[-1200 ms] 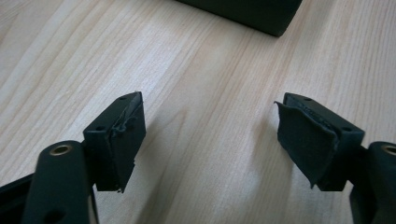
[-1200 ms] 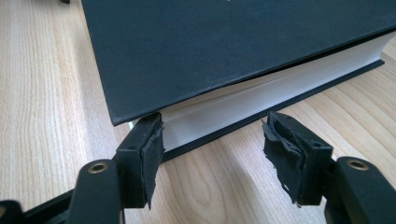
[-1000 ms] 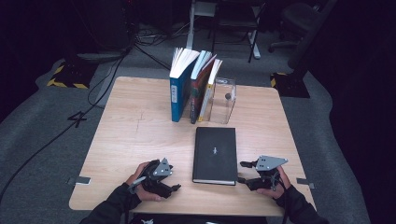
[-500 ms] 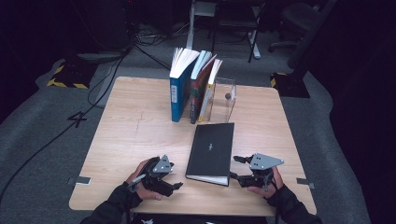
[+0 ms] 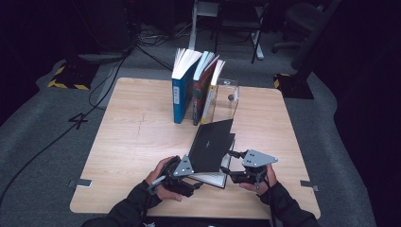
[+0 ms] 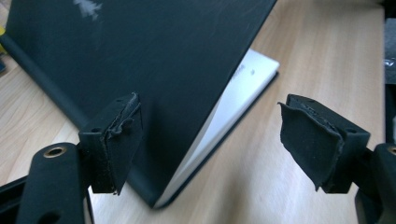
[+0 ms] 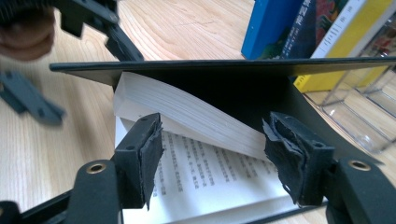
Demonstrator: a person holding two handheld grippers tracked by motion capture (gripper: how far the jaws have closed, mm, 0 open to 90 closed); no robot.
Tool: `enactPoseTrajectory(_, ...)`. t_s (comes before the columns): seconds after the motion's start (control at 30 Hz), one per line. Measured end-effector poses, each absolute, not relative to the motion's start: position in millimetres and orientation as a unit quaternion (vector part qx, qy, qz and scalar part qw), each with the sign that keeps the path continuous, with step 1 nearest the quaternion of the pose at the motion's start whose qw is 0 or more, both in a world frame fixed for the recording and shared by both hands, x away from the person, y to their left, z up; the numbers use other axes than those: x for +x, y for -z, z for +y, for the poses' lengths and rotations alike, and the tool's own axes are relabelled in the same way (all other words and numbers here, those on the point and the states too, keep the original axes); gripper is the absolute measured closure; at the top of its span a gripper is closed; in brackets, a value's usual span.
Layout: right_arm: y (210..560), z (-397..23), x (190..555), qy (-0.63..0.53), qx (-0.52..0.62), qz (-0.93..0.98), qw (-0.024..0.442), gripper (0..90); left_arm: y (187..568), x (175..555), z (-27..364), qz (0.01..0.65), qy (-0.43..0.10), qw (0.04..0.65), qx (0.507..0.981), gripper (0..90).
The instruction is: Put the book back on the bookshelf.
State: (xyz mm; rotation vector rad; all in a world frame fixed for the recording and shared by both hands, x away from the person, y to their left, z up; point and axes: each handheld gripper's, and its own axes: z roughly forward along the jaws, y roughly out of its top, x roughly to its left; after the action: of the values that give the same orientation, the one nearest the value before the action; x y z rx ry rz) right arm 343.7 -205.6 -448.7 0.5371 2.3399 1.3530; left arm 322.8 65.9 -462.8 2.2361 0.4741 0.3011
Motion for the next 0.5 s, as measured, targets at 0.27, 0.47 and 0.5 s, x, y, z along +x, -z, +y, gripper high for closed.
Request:
enactPoseTrajectory(0.27, 443.1, -192.7, 350.4, -0.482, 0.185, 0.832, 0.204, 36.7, 464.9, 332.6, 52.2, 0.223, -0.172, 0.401, 0.872, 15.3)
enactPoseTrajectory(0.47, 439.4, -184.8, 357.0, -0.484, 0.19, 0.83, 0.202, 36.9, 466.2, 339.2, 48.9, 0.24, -0.194, 0.403, 0.862, 15.7)
enactPoseTrajectory(0.5, 439.0, -183.3, 357.8, -0.484, 0.191, 0.83, 0.203, 36.9, 466.7, 340.7, 47.8, 0.249, -0.199, 0.404, 0.857, 15.8)
